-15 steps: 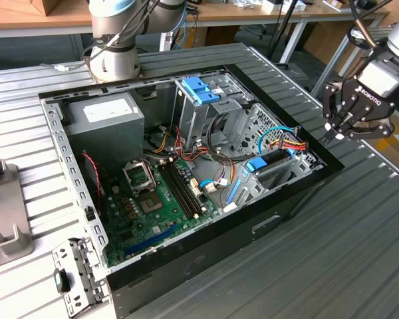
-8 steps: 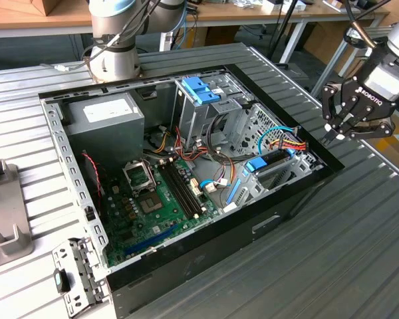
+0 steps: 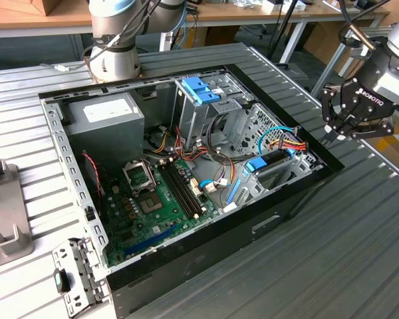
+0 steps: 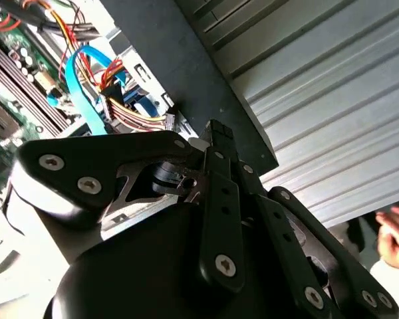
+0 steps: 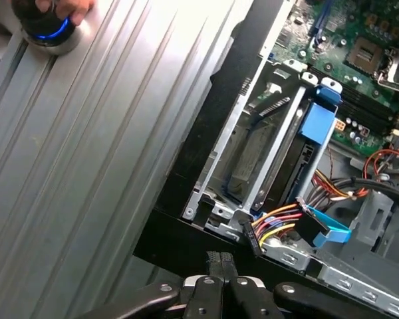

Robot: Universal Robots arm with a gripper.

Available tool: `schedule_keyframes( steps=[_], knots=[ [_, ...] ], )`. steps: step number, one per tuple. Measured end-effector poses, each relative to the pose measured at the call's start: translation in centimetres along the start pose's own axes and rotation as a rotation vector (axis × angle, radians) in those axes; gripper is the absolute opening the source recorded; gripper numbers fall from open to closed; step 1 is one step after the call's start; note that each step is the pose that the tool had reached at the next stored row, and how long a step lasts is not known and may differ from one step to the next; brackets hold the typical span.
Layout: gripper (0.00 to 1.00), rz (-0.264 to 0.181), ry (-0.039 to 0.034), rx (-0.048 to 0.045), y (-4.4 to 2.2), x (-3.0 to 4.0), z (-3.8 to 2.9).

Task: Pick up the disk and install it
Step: 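Insert the first disk wire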

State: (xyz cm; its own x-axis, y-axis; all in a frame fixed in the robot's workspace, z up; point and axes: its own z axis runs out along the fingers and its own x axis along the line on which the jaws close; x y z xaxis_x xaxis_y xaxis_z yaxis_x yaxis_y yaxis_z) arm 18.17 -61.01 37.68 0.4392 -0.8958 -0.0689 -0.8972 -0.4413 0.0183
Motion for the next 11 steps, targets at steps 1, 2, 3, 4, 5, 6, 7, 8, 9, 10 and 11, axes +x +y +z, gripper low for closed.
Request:
schedule_keyframes(
  steps=[1,2,3,4,5,6,7,8,9,10,11],
  knots=[
    [0.1,-0.034,0.0006,-0.0024,0.0,0.0,0.01],
    [0.1,-0.063,0.0011,-0.0044,0.0,0.0,0.02],
    [0.1,-0.077,0.0015,-0.0053,0.0,0.0,0.02],
    [0.1,-0.085,0.0016,-0.0058,0.0,0.0,0.02],
    [0.1,-0.086,0.0016,-0.0059,0.0,0.0,0.02],
    [0.1,-0.087,0.0017,-0.006,0.0,0.0,0.02],
    [0.1,-0.087,0.0016,-0.006,0.0,0.0,0.02],
    [0.1,-0.088,0.0016,-0.0061,0.0,0.0,0.02],
    [0.11,-0.089,0.0017,-0.0062,0.0,0.0,0.02],
    [0.23,-0.091,0.0017,-0.0063,0.0,0.0,0.02],
    [0.23,-0.091,0.0017,-0.0063,0.0,0.0,0.02]
  ],
)
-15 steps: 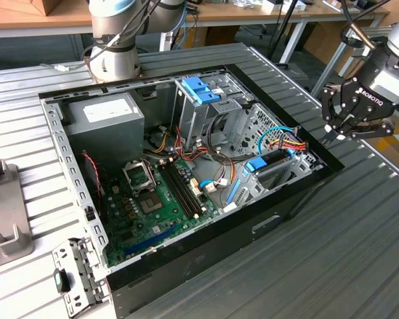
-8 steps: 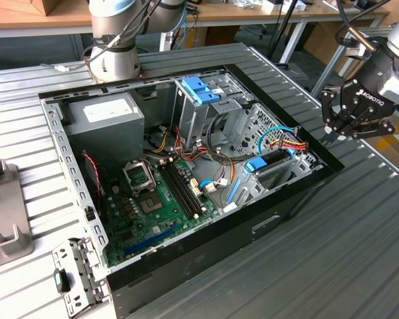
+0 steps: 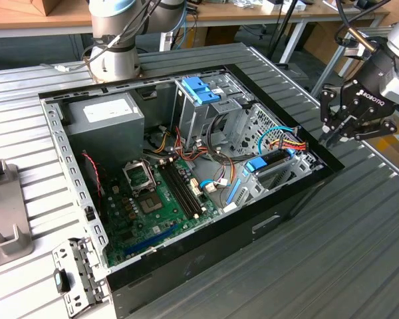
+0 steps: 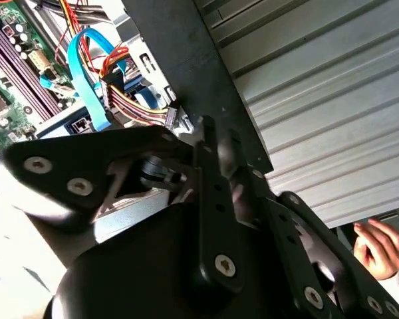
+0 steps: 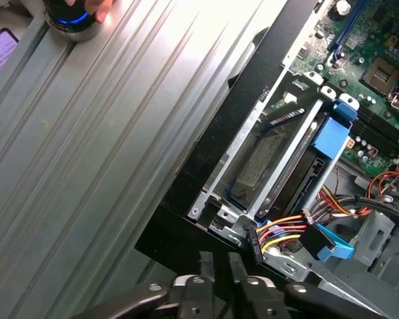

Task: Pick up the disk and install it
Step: 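Insert the first disk wire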

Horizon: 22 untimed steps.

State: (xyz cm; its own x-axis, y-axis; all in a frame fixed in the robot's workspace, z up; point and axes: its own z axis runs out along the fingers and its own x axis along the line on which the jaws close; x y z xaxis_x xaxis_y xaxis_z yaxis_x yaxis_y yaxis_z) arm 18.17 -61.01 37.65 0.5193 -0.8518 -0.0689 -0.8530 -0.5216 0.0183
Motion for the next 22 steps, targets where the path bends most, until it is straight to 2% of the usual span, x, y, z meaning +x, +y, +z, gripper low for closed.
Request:
schedule_keyframes(
  steps=[3,4,5,8,10,12,17,22],
  knots=[
    [0.42,-0.002,0.0001,-0.0001,0.0,0.0,0.0],
    [0.42,-0.003,0.0001,-0.0002,0.0,0.0,0.0],
    [0.48,-0.004,0.0001,-0.0003,0.0,0.0,0.0],
    [0.48,-0.011,-0.001,-0.0001,0.0,-0.01,0.01],
    [0.48,-0.053,-0.0004,-0.0028,0.03,-0.02,0.07],
    [0.48,-0.073,-0.0003,-0.004,0.05,-0.03,0.12],
    [0.48,-0.075,-0.0088,0.0015,0.8,-0.47,0.32],
    [0.48,-0.077,-0.0137,0.0047,1.15,-0.64,0.49]
  ],
)
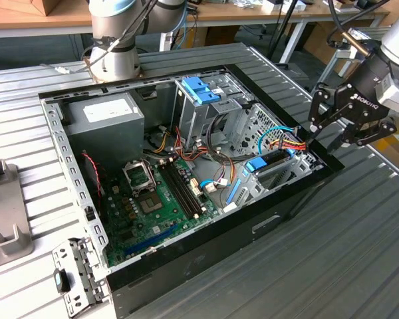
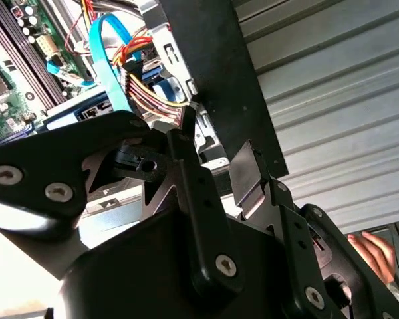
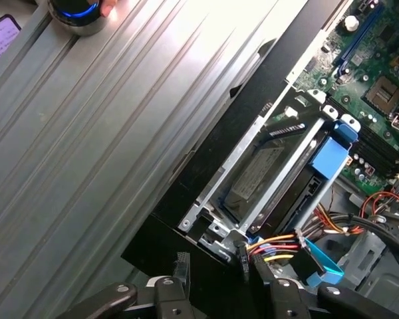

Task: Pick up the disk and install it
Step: 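Insert the first disk wire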

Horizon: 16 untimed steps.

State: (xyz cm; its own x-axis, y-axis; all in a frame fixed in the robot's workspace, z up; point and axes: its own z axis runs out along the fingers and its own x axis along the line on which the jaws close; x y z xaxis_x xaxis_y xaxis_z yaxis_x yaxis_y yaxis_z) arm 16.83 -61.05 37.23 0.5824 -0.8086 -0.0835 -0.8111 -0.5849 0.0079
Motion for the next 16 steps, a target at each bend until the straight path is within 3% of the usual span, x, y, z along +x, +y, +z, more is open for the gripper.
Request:
schedule_keyframes(
  steps=[8,16],
  knots=[
    [0.48,-0.022,-0.0091,0.0048,0.4,-0.25,0.48],
    [0.48,-0.023,-0.0109,0.0061,0.66,-0.4,1.01]
  ],
)
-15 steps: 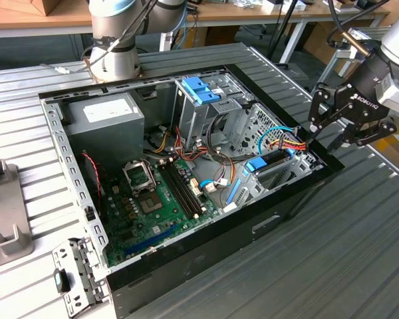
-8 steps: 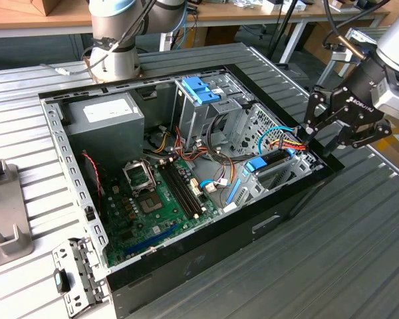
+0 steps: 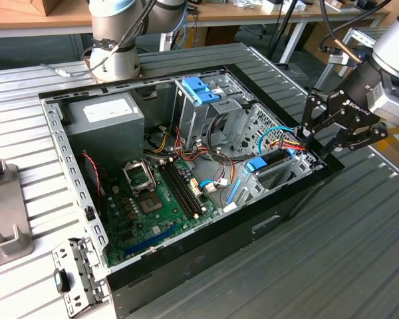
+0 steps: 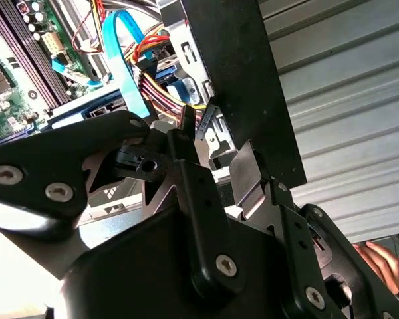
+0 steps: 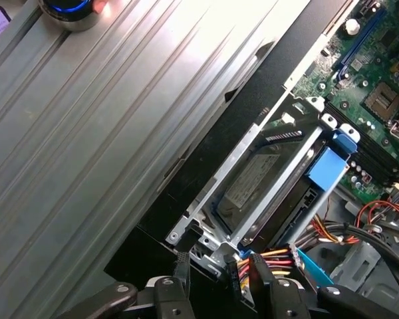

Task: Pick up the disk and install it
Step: 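Insert the first disk wire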

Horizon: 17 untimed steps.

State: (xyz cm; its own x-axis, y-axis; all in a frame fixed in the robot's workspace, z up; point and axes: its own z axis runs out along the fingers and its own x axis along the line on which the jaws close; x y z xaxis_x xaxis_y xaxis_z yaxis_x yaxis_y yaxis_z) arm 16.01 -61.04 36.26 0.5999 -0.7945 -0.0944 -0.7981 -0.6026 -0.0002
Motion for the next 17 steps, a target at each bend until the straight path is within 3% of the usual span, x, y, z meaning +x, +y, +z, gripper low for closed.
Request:
schedule_keyframes(
  steps=[17],
  knots=[
    [0.48,0.0,0.0,0.0,0.07,-0.3,0.5]
  ],
)
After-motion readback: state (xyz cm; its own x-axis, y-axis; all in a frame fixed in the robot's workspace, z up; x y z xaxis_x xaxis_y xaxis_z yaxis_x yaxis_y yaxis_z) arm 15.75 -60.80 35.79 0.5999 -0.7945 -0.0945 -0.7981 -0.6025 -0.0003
